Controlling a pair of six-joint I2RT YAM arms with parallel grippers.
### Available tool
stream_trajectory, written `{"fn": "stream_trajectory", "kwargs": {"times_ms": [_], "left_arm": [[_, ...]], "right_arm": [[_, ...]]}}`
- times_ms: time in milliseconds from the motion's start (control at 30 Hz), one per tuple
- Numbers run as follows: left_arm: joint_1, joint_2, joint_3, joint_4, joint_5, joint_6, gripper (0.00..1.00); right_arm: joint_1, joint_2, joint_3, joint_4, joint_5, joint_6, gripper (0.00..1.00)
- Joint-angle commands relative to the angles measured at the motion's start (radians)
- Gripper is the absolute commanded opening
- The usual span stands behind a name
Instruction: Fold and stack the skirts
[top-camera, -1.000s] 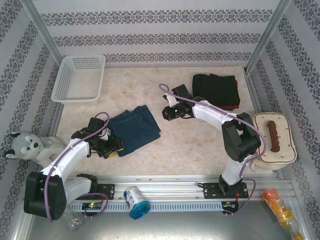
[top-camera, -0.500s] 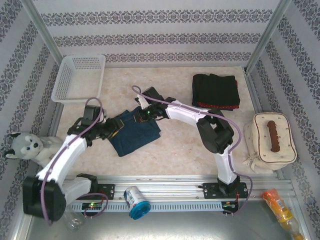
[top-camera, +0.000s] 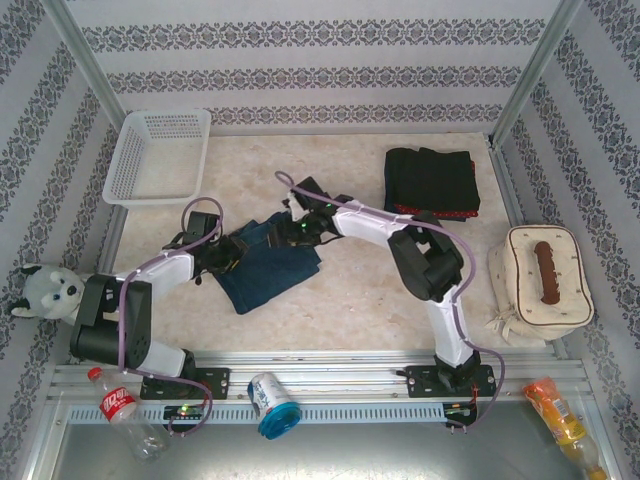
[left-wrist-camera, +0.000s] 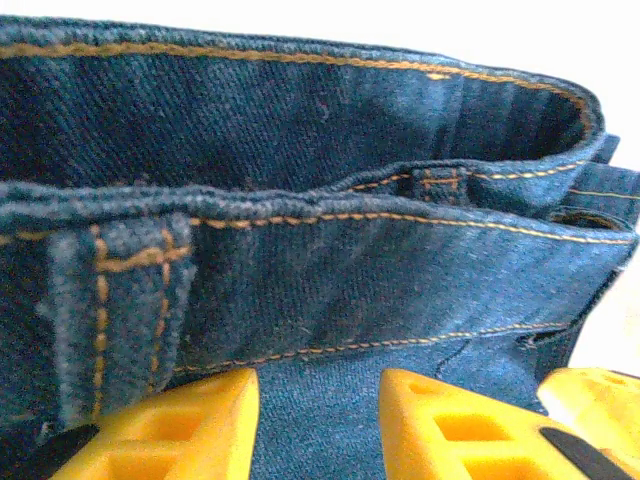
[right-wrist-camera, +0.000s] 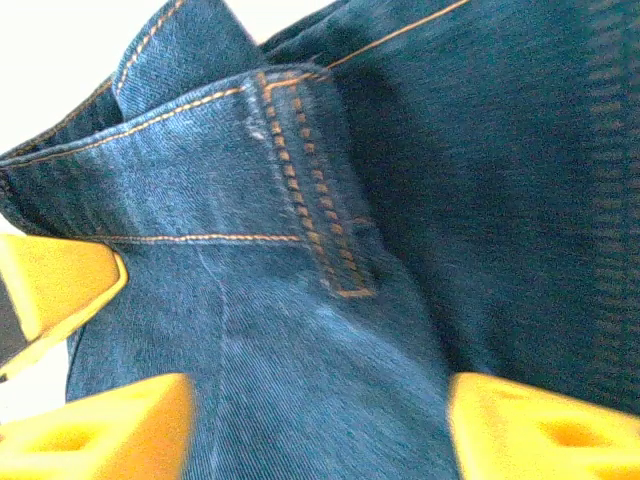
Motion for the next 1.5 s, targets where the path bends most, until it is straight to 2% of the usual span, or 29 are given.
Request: {"fn": "stream_trajectory", "kwargs": {"times_ms": [0,167,200,233,267,433,733,1033,1167,1467], "left_arm": [[0.007,0.005,-0.050,-0.069,-0.055,0.012,0.42],[0.007,0.030,-0.035,-0.091,-0.053,0.037,0.45],[0.008,0.041,-0.038,-0.088,-0.047,0.035,0.45],[0.008,0.047,-0.042,-0.078,-0.041,0.034,0.45],[0.009,0.057,-0.048,-0.068,-0.032,0.029,0.45],[0.009,0.085,-0.070,-0.035,-0.011,0.021,0.45],[0.008,0.102,-0.102,0.000,0.014,0.026,0.45],[0.008,0.091,-0.106,0.014,0.045,0.041,0.44],[0.009,0.079,-0.104,0.020,0.054,0.051,0.45],[0.010,0.068,-0.088,0.016,0.060,0.077,0.46]], "right_arm": [[-0.070,-0.046,-0.037,-0.075,-0.019,-0.018,0.84],[-0.098,0.004,0.010,-0.151,-0.042,-0.066,0.85],[-0.098,0.026,0.031,-0.168,-0.067,-0.082,0.87],[-0.096,0.044,0.047,-0.183,-0.086,-0.091,0.96],[-0.093,0.062,0.062,-0.196,-0.108,-0.098,0.98],[-0.068,0.086,0.077,-0.187,-0.195,-0.109,0.97],[-0.020,0.095,0.068,-0.158,-0.268,-0.077,0.93],[-0.001,0.068,0.003,-0.016,-0.302,0.096,0.84],[-0.007,0.053,-0.026,0.030,-0.310,0.127,0.79],[-0.029,0.072,-0.046,0.054,-0.352,0.139,0.53]]}}
